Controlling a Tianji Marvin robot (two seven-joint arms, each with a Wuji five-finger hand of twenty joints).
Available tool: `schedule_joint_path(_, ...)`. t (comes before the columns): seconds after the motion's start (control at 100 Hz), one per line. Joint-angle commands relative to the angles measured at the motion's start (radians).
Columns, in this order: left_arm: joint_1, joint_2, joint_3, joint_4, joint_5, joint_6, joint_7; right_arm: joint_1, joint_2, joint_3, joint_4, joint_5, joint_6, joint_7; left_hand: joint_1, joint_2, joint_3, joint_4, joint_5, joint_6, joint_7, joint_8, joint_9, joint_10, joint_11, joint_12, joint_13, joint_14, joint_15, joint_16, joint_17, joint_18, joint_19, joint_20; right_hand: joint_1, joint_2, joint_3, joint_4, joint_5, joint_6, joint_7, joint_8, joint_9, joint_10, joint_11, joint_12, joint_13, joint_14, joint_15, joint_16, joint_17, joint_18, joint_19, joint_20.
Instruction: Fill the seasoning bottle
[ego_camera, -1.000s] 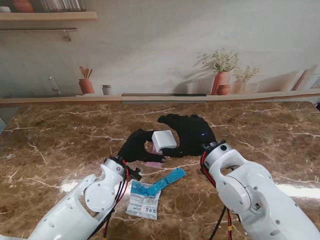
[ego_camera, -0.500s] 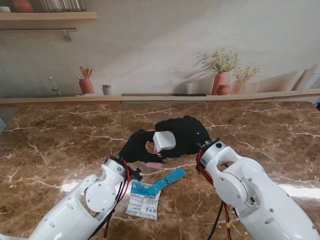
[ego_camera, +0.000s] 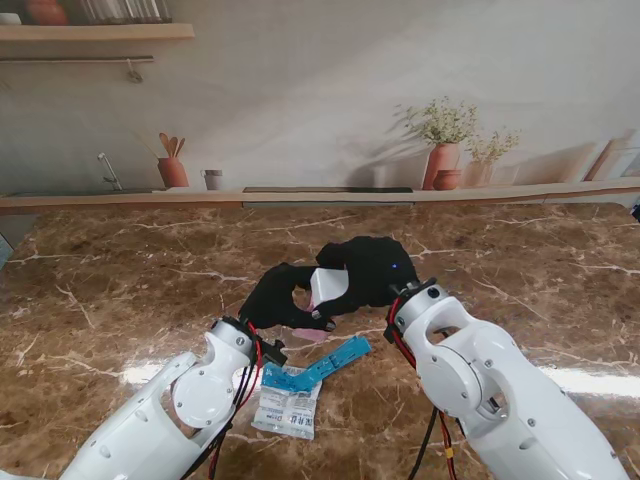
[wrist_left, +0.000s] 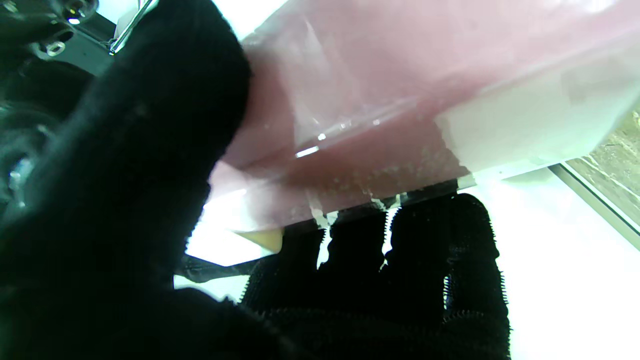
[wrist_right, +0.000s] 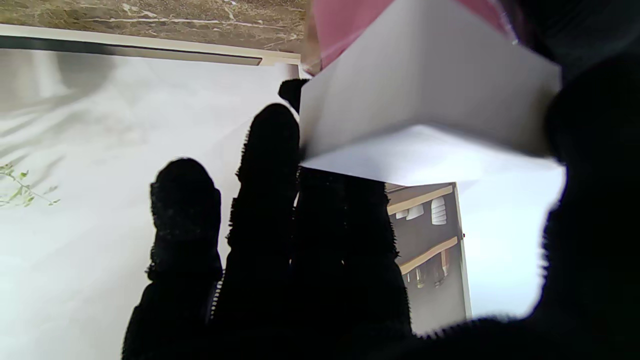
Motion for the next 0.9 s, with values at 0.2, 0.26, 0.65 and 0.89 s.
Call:
schedule_joint_path(0.2, -0.006, -0.009, -0.005, -0.017, 0.003, 0.01, 0.022, -0.023, -0.016, -0.038, 0.014, 0.028, 0.092, -0.027, 0.207, 0.37, 0.308, 0.065, 0.046, -0.148, 0.887, -0.009, 0.11, -0.093, 0.143, 0.049, 0.093, 0.008, 0.124, 0.032, 0.011, -0.026, 0.047, 0.035, 0.026, -0.216, 0.675, -0.24, 0.178, -0.196, 0.331, -0.04, 0.346, -0.09, 0.256, 0.122, 0.206, -0.007, 0.118, 0.024, 0.17, 0.009, 0.204, 0.002)
schedule_joint_path(0.26, -0.006, -0.009, -0.005, -0.016, 0.003, 0.009, 0.022, -0.021, -0.02, -0.05, 0.018, 0.031, 0.121, -0.044, 0.206, 0.37, 0.308, 0.065, 0.046, -0.15, 0.888, -0.01, 0.11, -0.093, 0.143, 0.049, 0.092, 0.007, 0.125, 0.031, 0.011, -0.026, 0.047, 0.036, 0.027, -0.207, 0.673, -0.236, 0.175, -0.195, 0.336, -0.043, 0.376, -0.092, 0.265, 0.09, 0.232, -0.006, 0.125, 0.018, 0.205, 0.005, 0.227, -0.018)
schedule_joint_path(0.65, -0.008, -0.012, -0.003, -0.009, 0.015, -0.002, 0.036, -0.009, -0.052, -0.108, 0.044, 0.08, 0.306, -0.157, 0.208, 0.367, 0.309, 0.065, 0.046, -0.155, 0.892, -0.015, 0.107, -0.099, 0.139, 0.049, 0.085, 0.006, 0.121, 0.03, 0.008, -0.035, 0.044, 0.04, -0.022, -0.083, 0.609, -0.186, 0.285, -0.084, 0.374, -0.242, 0.442, -0.044, 0.448, -0.037, 0.239, 0.025, 0.37, -0.028, 0.376, 0.034, 0.323, -0.106)
schedule_joint_path(0.89, -0.01, -0.014, 0.003, -0.003, 0.023, -0.01, 0.046, 0.008, -0.064, -0.146, 0.033, 0.086, 0.429, -0.175, 0.209, 0.365, 0.308, 0.067, 0.048, -0.155, 0.894, -0.017, 0.108, -0.099, 0.138, 0.051, 0.084, 0.005, 0.119, 0.033, 0.008, -0.039, 0.044, 0.042, -0.046, -0.028, 0.575, -0.137, 0.397, -0.045, 0.365, -0.276, 0.445, -0.037, 0.564, -0.042, 0.241, 0.024, 0.484, -0.021, 0.453, 0.038, 0.39, -0.131)
